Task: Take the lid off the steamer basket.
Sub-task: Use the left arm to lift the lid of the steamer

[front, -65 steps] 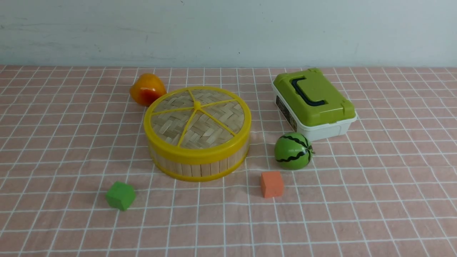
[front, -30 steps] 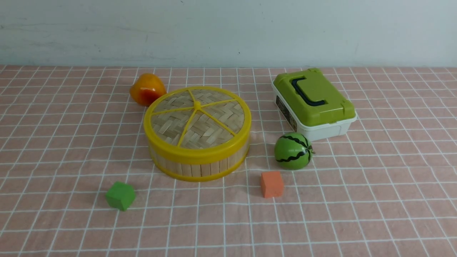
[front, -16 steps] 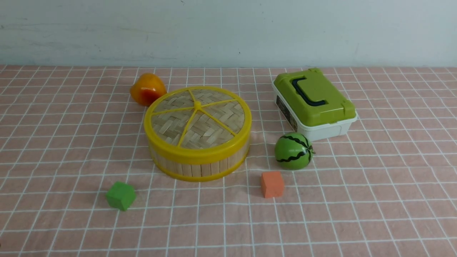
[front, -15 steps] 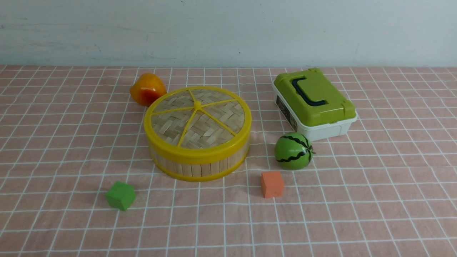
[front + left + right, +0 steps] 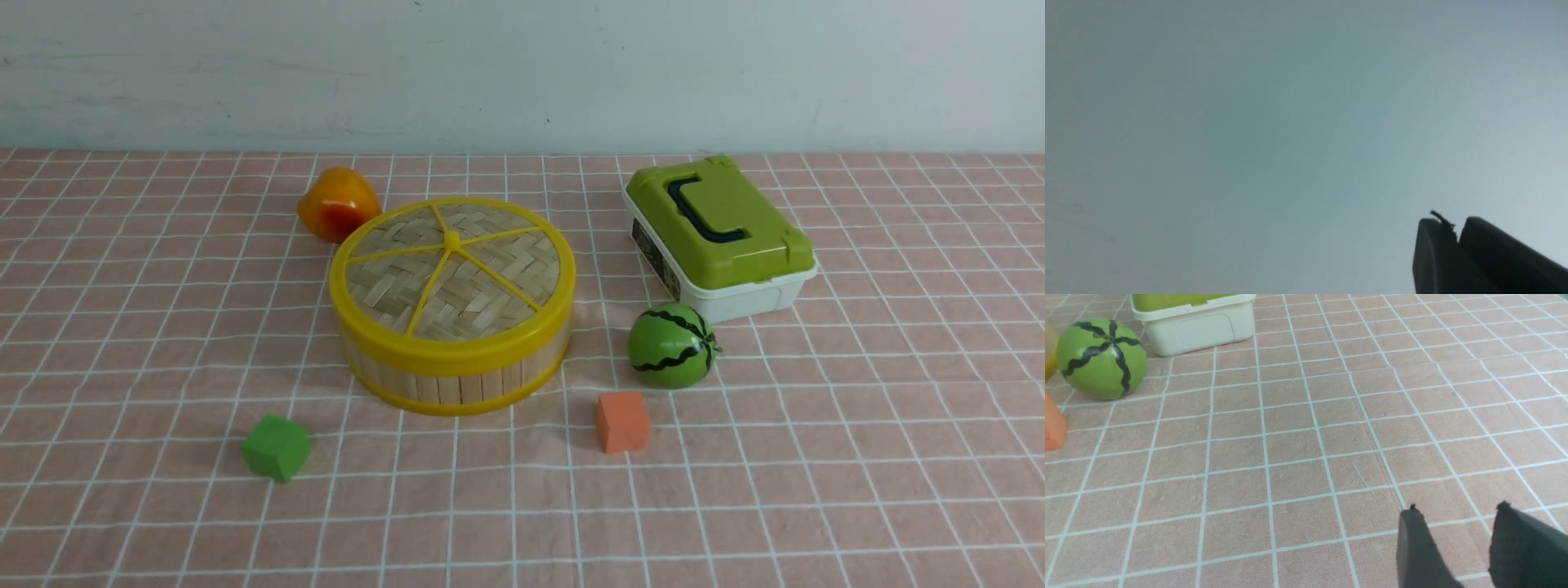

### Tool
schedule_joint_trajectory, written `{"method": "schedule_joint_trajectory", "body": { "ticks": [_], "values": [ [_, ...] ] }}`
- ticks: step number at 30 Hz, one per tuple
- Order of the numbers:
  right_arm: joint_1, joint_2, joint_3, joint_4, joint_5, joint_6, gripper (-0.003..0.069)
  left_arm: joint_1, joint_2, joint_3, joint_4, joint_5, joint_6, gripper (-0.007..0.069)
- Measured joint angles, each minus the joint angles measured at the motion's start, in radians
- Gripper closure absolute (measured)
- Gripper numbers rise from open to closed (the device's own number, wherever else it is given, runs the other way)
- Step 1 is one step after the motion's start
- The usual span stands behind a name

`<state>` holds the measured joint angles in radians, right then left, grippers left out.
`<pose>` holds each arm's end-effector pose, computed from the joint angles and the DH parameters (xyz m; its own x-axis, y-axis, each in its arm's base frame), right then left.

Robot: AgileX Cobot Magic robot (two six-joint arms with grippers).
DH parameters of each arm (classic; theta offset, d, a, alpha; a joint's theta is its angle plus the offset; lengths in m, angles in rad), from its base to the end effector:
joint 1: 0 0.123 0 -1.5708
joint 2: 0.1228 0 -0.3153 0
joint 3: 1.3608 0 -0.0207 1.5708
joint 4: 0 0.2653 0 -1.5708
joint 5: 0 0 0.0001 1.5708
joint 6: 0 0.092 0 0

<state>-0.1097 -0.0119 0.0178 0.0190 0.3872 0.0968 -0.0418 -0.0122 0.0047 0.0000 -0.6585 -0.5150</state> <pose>0.0369 -0.0034 0.1723 -0.2856 0.1463 -0.9471 0.1362 0.9844 0.1110 0.0159 -0.0007 0.2663 0.5742 -0.5170 -0.6349 0.3730 0.8555 -0.3593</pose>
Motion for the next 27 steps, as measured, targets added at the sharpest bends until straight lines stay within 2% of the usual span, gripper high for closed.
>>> {"method": "schedule_joint_trajectory", "body": {
  "ticks": [4, 5, 9, 13, 16, 18, 19, 21, 22, 23, 24, 27],
  "values": [
    [0.0, 0.0, 0.0, 0.0, 0.0, 0.0, 0.0418, 0.0, 0.005, -0.144, 0.0, 0.099, -0.048, 0.0578],
    [0.0, 0.0, 0.0, 0.0, 0.0, 0.0, 0.0418, 0.0, 0.046, -0.261, 0.011, 0.256, -0.043, 0.0611],
    [0.0, 0.0, 0.0, 0.0, 0.0, 0.0, 0.0418, 0.0, 0.194, -0.456, 0.017, 0.496, 0.038, 0.0637],
    [0.0, 0.0, 0.0, 0.0, 0.0, 0.0, 0.0418, 0.0, 0.404, -0.518, 0.017, 0.532, 0.106, 0.0637],
    [0.0, 0.0, 0.0, 0.0, 0.0, 0.0, 0.0418, 0.0, 0.573, -0.547, 0.017, 0.585, 0.07, 0.0637],
    [0.0, 0.0, 0.0, 0.0, 0.0, 0.0, 0.0418, 0.0, 0.724, -0.624, 0.017, 0.728, 0.011, 0.0637],
    [0.0, 0.0, 0.0, 0.0, 0.0, 0.0, 0.0417, 0.0, 0.737, -0.632, 0.017, 0.743, 0.004, 0.0637],
    [0.0, 0.0, 0.0, 0.0, 0.0, 0.0, 0.0417, 0.0, 0.865, -0.732, 0.017, 0.915, -0.006, 0.0637],
    [0.0, 0.0, 0.0, 0.0, 0.0, 0.0, 0.0416, 0.0, 0.955, -0.8, 0.009, 1.041, 0.0, 0.0637],
    [0.0, 0.0, 0.0, 0.0, 0.0, 0.0, 0.0416, 0.0, 0.967, -0.824, 0.008, 1.059, 0.004, 0.0637],
    [0.0, 0.0, 0.0, 0.0, 0.0, 0.0, 0.0417, 0.0, 1.064, -0.919, -0.018, 1.187, 0.032, 0.0637],
    [0.0, 0.0, 0.0, 0.0, 0.0, 0.0, 0.0417, 0.001, 1.186, -1.04, -0.088, 1.324, 0.123, 0.0637]
  ]
}}
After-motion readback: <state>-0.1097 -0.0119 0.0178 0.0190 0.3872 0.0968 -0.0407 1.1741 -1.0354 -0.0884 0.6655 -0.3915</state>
